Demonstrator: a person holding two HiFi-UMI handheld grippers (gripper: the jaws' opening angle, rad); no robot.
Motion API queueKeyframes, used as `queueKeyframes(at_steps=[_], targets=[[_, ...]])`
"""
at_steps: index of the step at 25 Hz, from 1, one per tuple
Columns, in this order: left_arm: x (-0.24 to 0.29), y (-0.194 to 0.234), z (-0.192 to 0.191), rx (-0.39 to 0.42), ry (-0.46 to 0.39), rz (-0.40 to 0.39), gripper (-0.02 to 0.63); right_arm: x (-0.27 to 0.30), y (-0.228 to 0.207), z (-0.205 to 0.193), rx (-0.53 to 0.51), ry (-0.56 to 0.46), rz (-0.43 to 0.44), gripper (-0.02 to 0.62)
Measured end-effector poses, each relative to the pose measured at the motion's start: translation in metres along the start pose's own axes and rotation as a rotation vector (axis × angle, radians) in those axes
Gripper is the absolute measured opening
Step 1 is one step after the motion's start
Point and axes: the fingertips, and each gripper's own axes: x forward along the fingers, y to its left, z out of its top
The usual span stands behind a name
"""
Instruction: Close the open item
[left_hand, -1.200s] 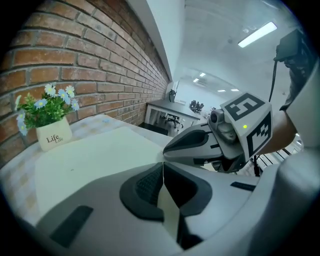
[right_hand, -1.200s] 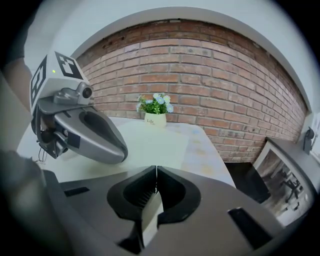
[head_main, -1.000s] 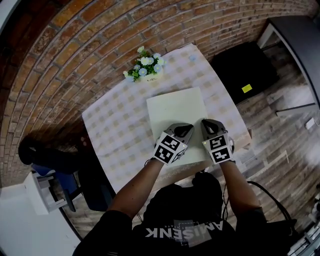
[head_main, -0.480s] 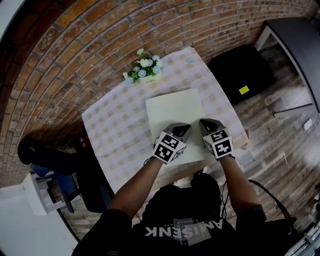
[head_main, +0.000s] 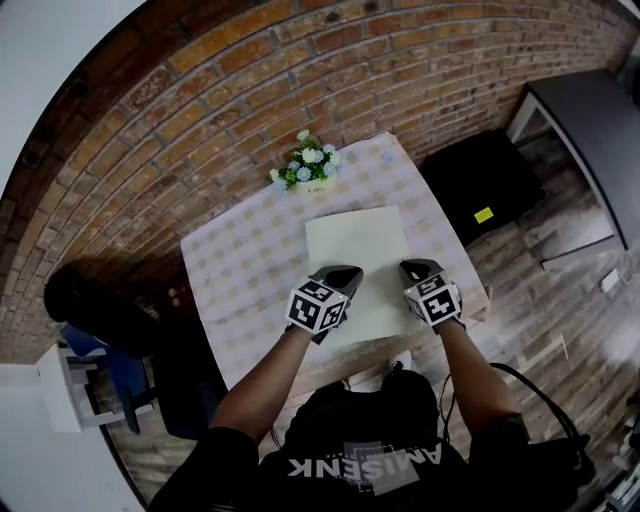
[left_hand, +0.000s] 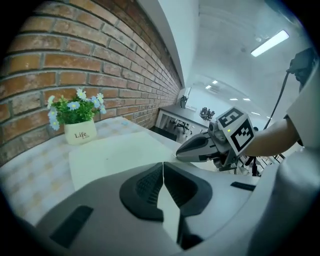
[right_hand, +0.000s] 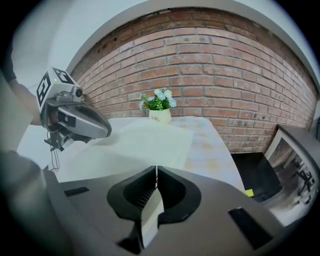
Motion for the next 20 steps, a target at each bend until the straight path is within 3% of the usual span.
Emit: queueKeyframes(at_steps=[5,12,17,20], targets=[[-0.038,0.016,0.016,-0.080,-0.094,0.059,0.014,-0.019,0.001,0.023,0.008,-0.069,-0.027,0.043],[-0.073,0.012,0.029,-0.086,-0.178,0.073,0.014,-0.057,0.014,0.054,0.042,-0.154,-0.065,0.043],[-0.086,0.008,0.027,-0.070,-0.176,0.064,0.014,-0.079,0.020,0.064,0.054,-0.174,-0.095,0.043],[-0.085,-0.001,0.008,-0.057,-0.114,0.041,0.014,-0.084,0.023,0.065,0.053,-0.176,-0.105,0.043]])
